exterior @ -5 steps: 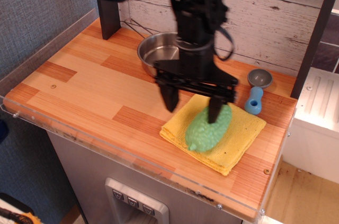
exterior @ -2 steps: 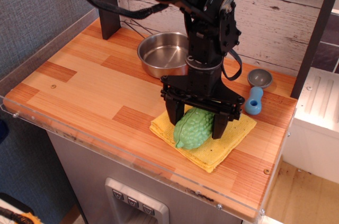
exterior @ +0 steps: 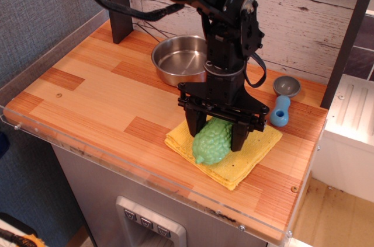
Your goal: Put the food in the pan
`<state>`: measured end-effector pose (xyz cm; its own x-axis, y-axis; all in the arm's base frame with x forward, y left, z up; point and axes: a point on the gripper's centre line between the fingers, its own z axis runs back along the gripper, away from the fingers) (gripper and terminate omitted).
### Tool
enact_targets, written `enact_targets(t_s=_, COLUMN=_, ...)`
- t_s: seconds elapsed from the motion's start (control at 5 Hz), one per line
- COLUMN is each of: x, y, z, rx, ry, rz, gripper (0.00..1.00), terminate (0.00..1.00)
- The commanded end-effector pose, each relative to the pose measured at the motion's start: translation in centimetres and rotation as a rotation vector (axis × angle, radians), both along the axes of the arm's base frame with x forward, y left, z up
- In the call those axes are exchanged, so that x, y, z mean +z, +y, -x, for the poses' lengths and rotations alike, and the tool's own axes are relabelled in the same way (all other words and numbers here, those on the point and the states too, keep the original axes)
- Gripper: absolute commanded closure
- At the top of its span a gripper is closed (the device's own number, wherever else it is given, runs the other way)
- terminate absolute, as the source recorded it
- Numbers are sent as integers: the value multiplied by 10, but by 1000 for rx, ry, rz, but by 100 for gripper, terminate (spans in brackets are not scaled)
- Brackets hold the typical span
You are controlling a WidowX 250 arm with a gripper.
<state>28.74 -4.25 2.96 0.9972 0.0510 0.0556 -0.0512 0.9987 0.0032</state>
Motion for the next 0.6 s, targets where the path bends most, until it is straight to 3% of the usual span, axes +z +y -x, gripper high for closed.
enact_targets(t_s=0.0, x=71, y=54, z=-29, rx=115, ry=-182, rz=-13, gripper=100, terminate=0)
enact_targets(t_s=0.4, x=55, y=111, z=-50, rx=231, ry=-129, rz=-35, gripper=100, terminate=0)
